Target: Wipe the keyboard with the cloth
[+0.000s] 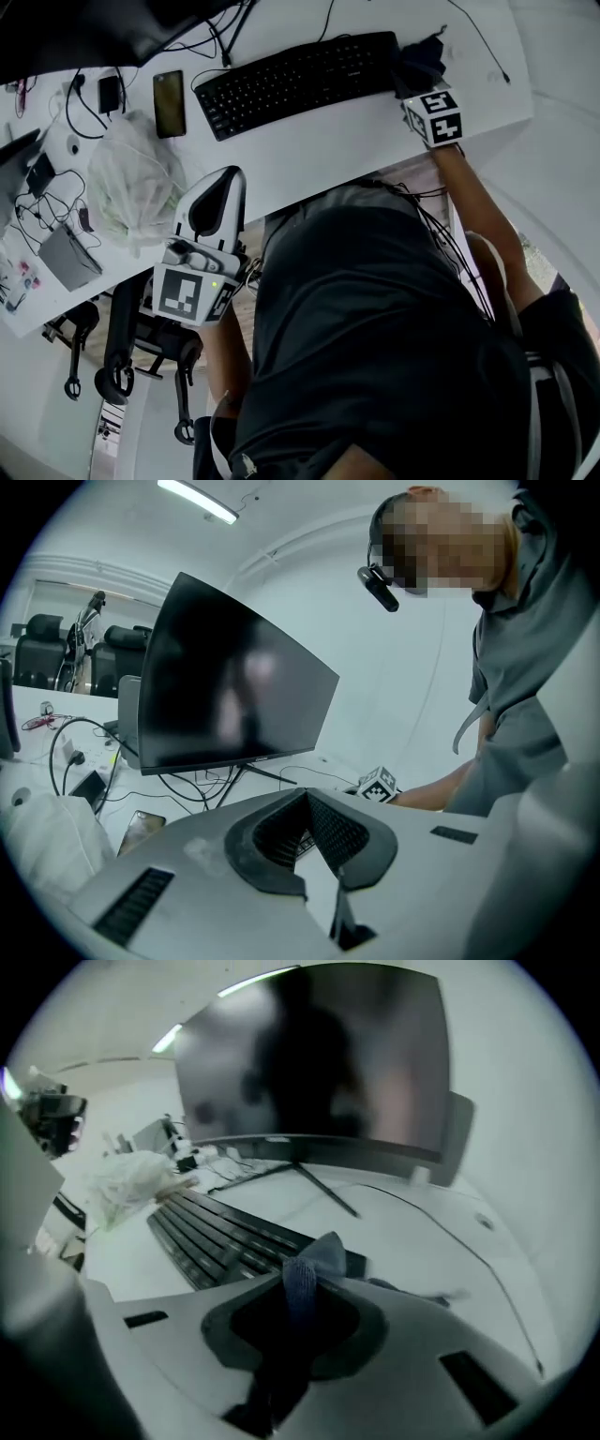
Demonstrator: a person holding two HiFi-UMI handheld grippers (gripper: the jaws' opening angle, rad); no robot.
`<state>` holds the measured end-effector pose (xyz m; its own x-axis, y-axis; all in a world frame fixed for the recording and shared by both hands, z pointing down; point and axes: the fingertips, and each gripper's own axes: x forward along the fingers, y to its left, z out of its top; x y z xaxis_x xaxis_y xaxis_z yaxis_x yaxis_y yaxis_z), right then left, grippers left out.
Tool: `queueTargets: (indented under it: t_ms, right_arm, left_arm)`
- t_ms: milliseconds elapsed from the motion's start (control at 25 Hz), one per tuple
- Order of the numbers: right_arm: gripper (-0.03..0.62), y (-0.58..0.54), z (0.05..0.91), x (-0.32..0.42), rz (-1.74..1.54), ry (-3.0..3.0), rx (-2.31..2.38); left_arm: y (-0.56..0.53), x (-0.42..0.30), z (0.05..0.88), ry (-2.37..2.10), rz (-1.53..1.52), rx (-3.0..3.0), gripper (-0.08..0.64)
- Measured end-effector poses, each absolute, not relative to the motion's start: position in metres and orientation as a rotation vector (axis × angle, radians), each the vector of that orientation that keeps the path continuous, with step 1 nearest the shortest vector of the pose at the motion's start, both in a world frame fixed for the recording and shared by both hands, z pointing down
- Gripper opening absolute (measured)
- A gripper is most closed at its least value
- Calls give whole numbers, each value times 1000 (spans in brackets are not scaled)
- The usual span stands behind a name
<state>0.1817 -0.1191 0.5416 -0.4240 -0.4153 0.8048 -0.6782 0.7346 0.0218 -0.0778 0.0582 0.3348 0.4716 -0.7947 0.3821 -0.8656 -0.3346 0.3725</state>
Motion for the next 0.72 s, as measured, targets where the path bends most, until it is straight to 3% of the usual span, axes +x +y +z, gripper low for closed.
queueTargets:
  t_ms: [200,360,520,720]
  right_arm:
    - [46,5,540,-71,296,-2363,150]
    - [47,87,572,-188,101,-2287,-184]
    - [47,87,593,-179,66,-2215,-190]
    - [46,15,587,-41,185,-2144,133]
  left_arm:
    - [71,-95,340,-1394,167,2154,2]
    - [87,-121,346,-1432,164,2100,2]
    - [96,-148,350,-1455,150,2067,2]
    - [98,-172,356,-1448,118,2069,2]
